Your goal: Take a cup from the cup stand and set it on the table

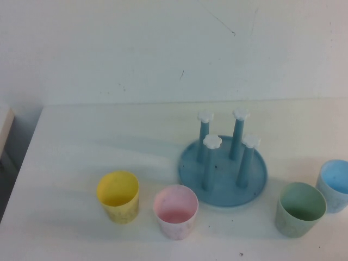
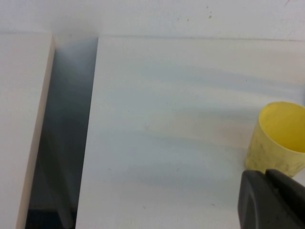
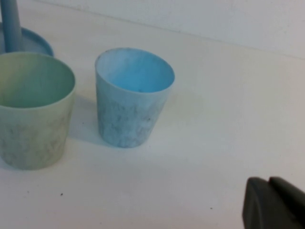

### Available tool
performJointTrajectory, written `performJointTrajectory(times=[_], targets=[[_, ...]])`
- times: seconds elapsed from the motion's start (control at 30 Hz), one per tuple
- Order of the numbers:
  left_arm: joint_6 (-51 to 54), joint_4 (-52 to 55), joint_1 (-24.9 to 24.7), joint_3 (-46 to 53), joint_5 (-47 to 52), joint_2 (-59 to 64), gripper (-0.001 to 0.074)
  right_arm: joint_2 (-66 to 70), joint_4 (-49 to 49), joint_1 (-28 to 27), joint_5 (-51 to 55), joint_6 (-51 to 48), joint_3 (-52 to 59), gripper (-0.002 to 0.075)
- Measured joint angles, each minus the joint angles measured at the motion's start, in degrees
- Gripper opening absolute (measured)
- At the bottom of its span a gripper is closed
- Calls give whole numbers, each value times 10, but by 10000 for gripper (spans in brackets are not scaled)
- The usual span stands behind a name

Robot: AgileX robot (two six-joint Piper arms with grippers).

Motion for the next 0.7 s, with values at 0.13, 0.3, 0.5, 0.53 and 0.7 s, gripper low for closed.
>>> performJointTrajectory(times=[0.13, 0.3, 0.5, 0.53, 0.7], targets=[[0, 0, 0, 0, 0, 0, -2, 0, 0, 0, 0, 0, 0, -1], [1, 0, 0, 0, 0, 0, -2, 0, 0, 0, 0, 0, 0, -1], [-1, 27, 0, 15, -7, -11, -2, 0, 0, 0, 0, 0, 0, -1], [-8, 36, 0, 22, -14, -18, -2, 0, 0, 0, 0, 0, 0, -1], [-62, 86, 0, 91, -52, -91, -2, 0, 0, 0, 0, 0, 0, -1]])
